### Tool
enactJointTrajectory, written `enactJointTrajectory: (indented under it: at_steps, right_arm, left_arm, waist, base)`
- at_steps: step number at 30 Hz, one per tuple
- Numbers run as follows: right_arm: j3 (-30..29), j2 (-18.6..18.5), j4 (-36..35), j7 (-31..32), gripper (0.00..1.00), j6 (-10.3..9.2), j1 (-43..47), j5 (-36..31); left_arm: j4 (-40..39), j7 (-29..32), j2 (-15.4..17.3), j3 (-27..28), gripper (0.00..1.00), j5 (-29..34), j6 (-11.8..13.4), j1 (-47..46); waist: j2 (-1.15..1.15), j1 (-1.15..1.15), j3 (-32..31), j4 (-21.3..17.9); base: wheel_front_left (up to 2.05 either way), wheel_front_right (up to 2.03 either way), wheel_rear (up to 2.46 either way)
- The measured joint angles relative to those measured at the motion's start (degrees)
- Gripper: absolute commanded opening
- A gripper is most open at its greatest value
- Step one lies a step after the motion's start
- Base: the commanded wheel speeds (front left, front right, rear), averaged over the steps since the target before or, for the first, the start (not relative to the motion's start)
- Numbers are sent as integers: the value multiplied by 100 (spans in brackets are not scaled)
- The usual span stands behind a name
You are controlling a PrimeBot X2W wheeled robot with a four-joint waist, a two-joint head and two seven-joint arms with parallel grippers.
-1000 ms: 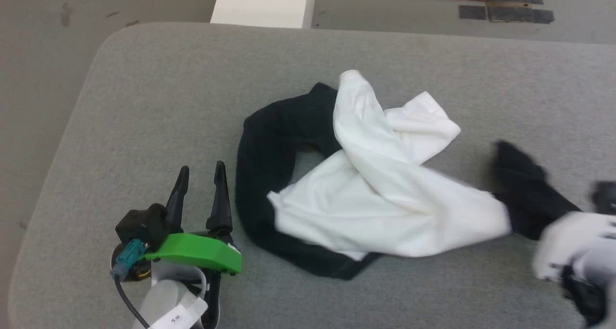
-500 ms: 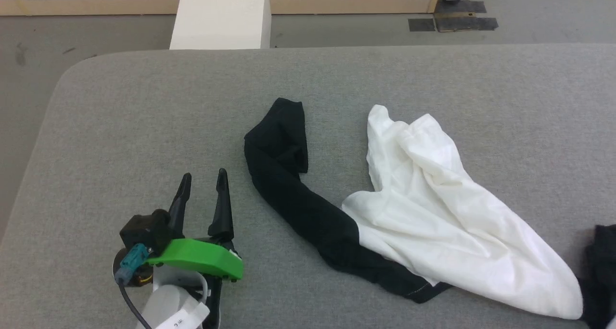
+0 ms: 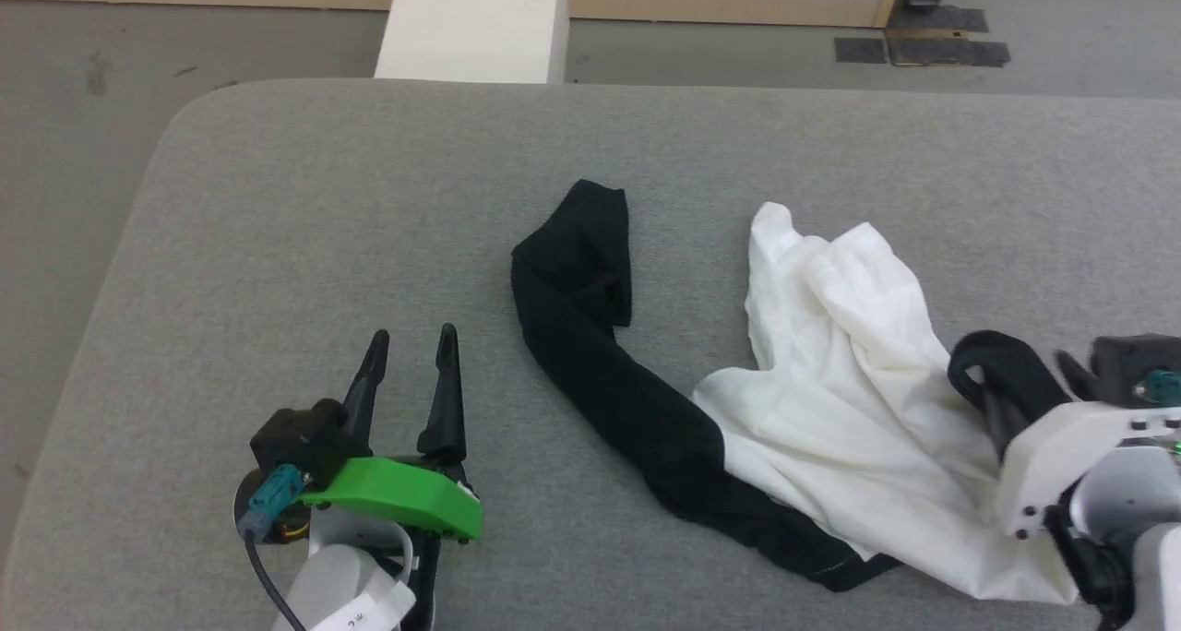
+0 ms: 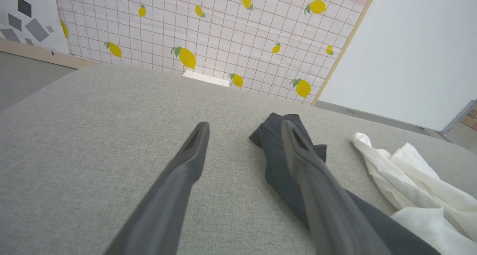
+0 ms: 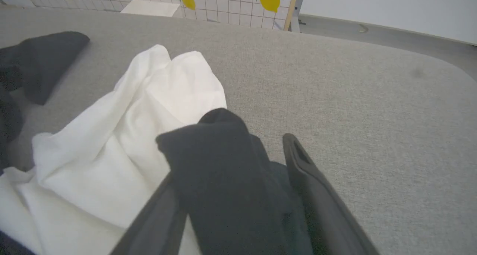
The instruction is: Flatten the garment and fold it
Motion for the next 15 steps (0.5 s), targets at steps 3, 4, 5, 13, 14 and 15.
enactJointTrajectory:
  at_steps: [3, 4, 5, 13, 14, 15]
  right_arm:
    - [-480, 129, 181, 425, 100, 0, -49, -233]
    - [-613, 171, 192, 530, 100, 0, -47, -278]
    - [-731, 203, 189, 625, 100, 0, -30, -338]
    - [-1184, 287, -98, 1078, 100, 0, 630, -51]
    - [-1180, 288, -111, 1104, 100, 0, 700, 25]
    - [-1165, 288, -112, 1115, 100, 0, 751, 91]
  left_arm:
    - [7, 0, -1, -23, 100, -1, -3, -2]
    - [3, -1, -1, -26, 100, -1, -3, -2]
    - [1, -1, -1, -26, 100, -5, -3, -1]
    - [4, -2, -1, 3, 100, -13, 16, 39]
    - [2, -3, -2, 15, 100, -13, 18, 45]
    - [-5, -3, -2, 30, 100, -13, 19, 47]
  waist:
    - [0, 0, -8, 122]
    - [0, 0, -14, 155]
    - [0, 0, -20, 180]
    - [0, 0, -125, 104]
    - [0, 0, -131, 66]
    - [0, 0, -134, 28]
  base:
    - [0, 0, 0]
    - [0, 0, 0]
    - [0, 0, 0]
    - [0, 0, 0]
    - [0, 0, 0]
    - [0, 0, 0]
